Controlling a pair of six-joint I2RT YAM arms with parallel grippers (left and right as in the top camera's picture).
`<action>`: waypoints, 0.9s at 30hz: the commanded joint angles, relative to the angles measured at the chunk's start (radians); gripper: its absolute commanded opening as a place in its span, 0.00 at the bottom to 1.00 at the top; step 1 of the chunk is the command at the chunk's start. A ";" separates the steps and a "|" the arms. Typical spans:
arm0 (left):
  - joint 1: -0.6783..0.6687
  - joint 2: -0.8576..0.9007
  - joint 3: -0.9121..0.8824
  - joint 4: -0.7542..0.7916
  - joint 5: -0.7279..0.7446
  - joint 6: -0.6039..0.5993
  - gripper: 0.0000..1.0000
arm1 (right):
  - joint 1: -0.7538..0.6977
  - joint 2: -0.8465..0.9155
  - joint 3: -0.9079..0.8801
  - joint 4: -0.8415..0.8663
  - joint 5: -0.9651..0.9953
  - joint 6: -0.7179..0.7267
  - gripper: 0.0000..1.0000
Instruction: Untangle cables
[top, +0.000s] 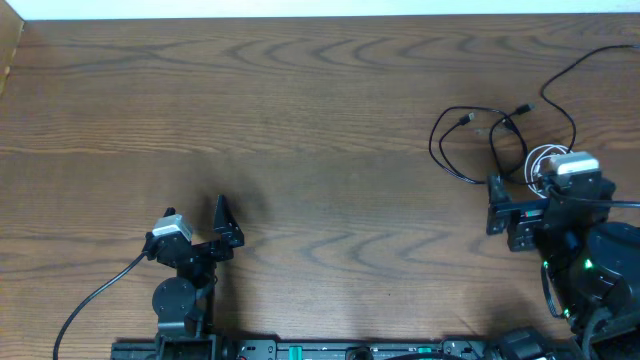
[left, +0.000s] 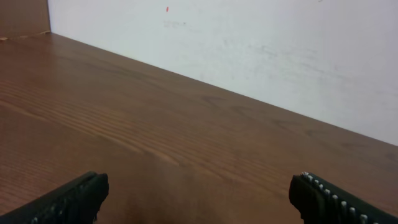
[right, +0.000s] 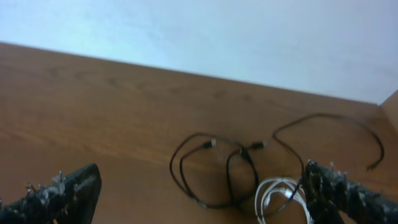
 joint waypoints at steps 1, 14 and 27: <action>-0.005 0.000 -0.017 -0.040 -0.035 0.017 0.99 | -0.002 0.000 0.001 -0.055 0.001 0.006 0.99; -0.005 0.000 -0.017 -0.040 -0.035 0.017 0.98 | -0.002 -0.051 -0.025 -0.465 0.001 0.006 0.99; -0.005 0.000 -0.017 -0.040 -0.035 0.017 0.99 | -0.003 -0.137 -0.135 -0.410 0.001 0.006 0.99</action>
